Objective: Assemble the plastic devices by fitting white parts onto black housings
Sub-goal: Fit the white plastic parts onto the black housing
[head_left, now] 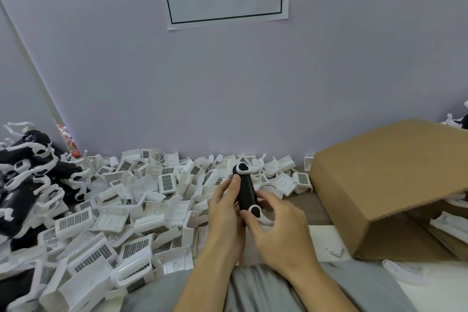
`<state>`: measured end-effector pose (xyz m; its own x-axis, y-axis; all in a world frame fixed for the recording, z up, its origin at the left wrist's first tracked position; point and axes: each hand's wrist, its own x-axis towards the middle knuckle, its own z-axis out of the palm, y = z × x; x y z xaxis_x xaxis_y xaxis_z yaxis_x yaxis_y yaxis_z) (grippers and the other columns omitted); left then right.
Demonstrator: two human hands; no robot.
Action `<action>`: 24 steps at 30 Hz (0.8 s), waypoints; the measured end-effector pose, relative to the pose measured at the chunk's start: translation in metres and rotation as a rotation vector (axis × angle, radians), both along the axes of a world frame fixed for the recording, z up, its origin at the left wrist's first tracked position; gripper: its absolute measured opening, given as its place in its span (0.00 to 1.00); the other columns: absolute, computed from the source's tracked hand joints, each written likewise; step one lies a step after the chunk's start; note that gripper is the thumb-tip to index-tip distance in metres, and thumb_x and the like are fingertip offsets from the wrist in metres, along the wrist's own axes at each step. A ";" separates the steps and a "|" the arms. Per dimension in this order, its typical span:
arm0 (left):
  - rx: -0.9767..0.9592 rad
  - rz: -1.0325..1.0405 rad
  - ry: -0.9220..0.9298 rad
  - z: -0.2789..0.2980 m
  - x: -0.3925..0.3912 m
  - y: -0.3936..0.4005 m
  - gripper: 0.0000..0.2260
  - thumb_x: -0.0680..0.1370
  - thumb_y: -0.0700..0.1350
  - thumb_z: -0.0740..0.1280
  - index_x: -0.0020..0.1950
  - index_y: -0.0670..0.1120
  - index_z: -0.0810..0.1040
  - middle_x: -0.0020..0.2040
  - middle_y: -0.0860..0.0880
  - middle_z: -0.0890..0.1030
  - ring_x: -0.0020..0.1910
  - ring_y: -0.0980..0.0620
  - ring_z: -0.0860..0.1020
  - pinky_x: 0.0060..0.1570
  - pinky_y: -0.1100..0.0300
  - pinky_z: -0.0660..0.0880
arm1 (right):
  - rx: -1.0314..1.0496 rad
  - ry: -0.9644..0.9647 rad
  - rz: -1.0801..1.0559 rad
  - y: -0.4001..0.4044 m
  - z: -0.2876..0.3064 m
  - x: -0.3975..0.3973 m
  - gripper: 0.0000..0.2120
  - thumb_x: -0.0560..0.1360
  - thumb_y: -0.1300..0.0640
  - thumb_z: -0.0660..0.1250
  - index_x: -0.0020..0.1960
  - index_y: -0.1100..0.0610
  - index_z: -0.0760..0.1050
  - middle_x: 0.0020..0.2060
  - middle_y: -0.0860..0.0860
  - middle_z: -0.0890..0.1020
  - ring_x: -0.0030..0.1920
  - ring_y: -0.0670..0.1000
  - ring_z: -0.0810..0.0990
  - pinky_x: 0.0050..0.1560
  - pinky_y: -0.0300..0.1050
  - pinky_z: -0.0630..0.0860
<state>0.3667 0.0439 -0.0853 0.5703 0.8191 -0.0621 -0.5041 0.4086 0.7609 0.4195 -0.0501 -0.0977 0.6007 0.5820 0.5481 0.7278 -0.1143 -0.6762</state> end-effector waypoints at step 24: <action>-0.112 0.243 -0.060 0.009 -0.007 0.003 0.18 0.85 0.52 0.58 0.63 0.42 0.79 0.52 0.41 0.85 0.46 0.47 0.83 0.40 0.56 0.79 | -0.305 0.034 -0.018 0.009 -0.021 0.019 0.15 0.77 0.60 0.61 0.61 0.51 0.77 0.67 0.44 0.72 0.70 0.50 0.63 0.66 0.46 0.64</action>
<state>0.3597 0.0464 -0.0759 0.3633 0.9223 -0.1320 -0.6402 0.3501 0.6838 0.4389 -0.0406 -0.1188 0.6274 0.7058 0.3290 0.7014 -0.3286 -0.6325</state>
